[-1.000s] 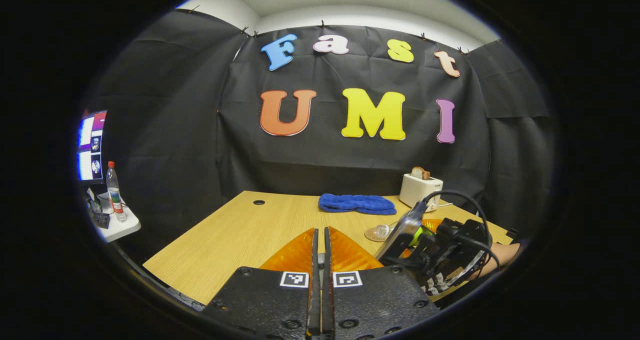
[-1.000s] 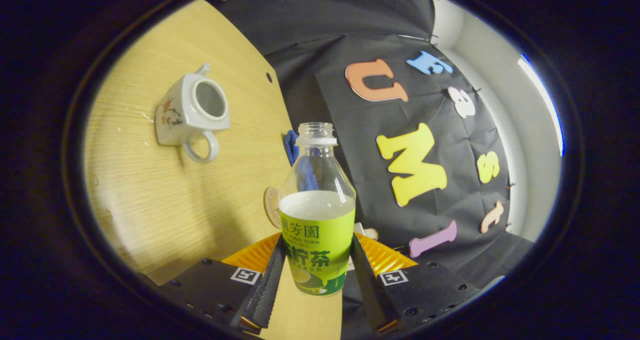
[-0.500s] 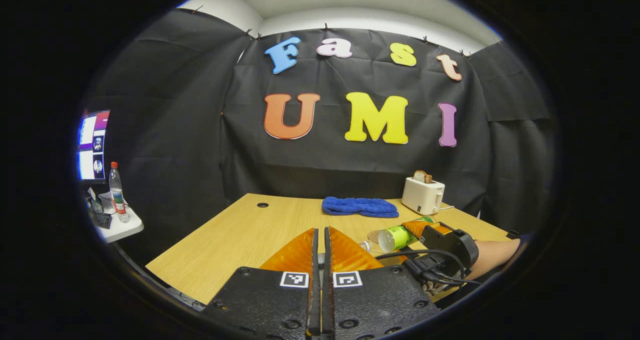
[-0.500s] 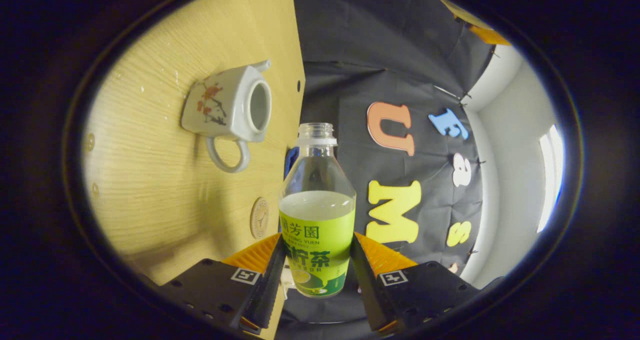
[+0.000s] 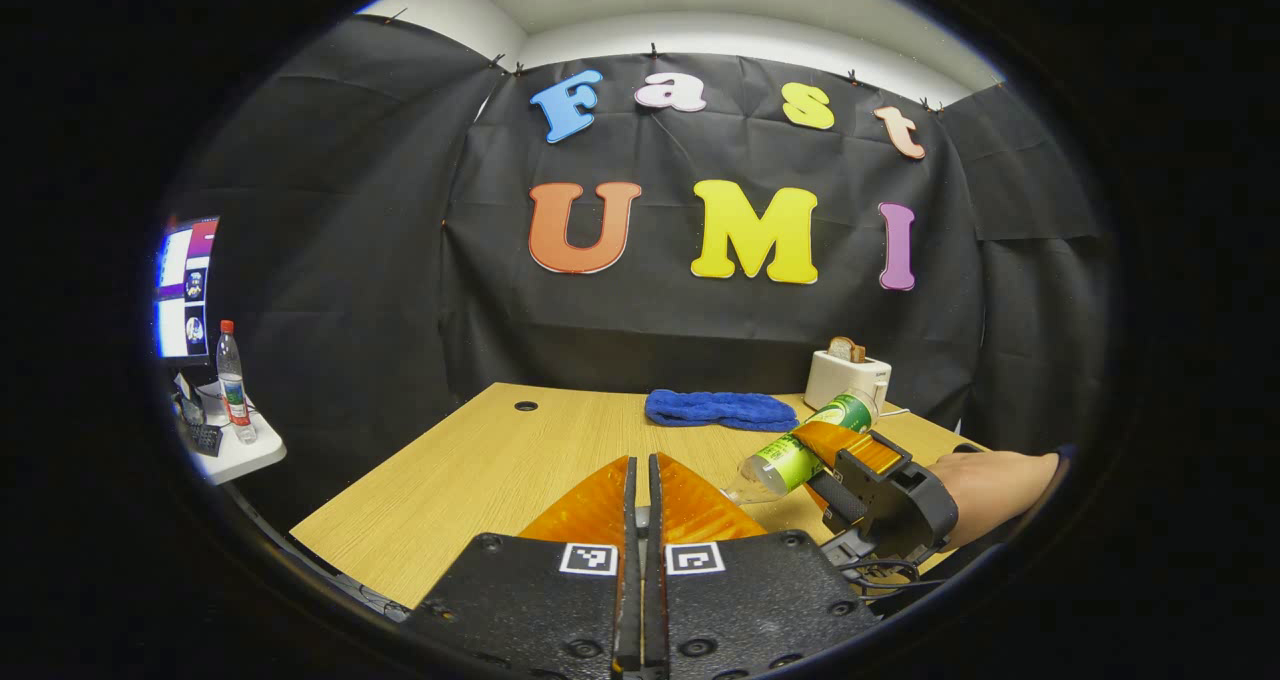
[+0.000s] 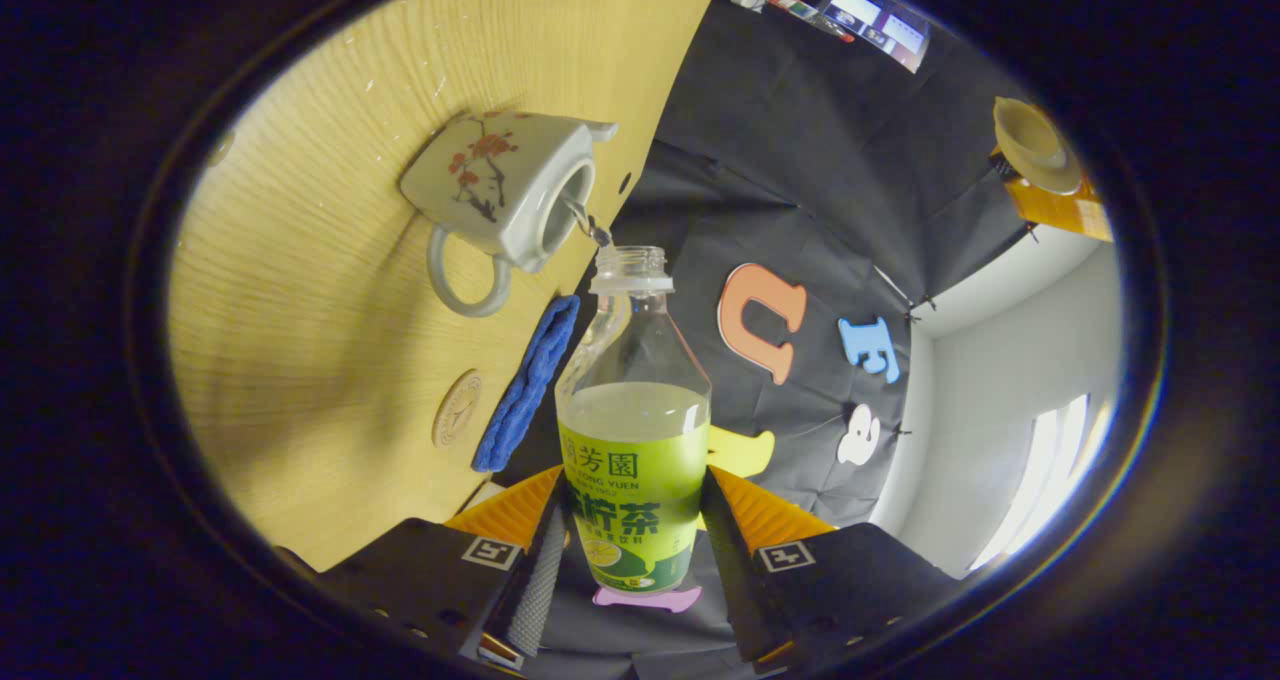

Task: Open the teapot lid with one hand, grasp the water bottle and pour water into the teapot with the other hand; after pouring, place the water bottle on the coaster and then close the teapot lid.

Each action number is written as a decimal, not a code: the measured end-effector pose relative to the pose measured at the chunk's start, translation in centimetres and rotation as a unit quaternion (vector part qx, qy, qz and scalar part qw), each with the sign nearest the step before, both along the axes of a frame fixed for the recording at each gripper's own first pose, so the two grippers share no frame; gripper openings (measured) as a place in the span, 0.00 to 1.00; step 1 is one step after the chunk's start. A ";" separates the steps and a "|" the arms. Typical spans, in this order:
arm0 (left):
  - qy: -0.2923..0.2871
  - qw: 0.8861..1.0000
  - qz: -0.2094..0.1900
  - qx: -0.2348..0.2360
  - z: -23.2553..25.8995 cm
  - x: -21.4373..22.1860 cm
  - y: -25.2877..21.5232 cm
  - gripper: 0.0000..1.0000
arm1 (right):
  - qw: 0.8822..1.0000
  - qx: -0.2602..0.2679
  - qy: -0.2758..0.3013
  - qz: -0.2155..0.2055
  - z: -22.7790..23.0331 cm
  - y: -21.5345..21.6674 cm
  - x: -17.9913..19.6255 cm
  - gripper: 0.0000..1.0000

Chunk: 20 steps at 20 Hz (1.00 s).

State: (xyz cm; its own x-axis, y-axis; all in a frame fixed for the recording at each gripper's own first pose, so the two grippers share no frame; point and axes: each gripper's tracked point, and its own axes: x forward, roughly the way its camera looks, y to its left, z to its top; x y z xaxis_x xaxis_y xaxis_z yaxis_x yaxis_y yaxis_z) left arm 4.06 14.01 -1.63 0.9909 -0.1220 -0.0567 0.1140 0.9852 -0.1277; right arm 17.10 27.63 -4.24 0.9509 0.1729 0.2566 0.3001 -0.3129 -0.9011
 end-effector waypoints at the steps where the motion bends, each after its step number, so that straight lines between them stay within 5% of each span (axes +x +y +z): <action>1: 0.000 1.000 0.001 -0.001 0.0 0.0 0.1 0.04 | 1.000 -0.010 -0.006 0.000 0.4 0.4 0.3 0.72; 20: 0.010 1.000 0.001 -0.001 -0.9 0.5 0.5 0.04 | 0.990 -0.106 -0.089 0.008 4.0 1.7 0.1 0.70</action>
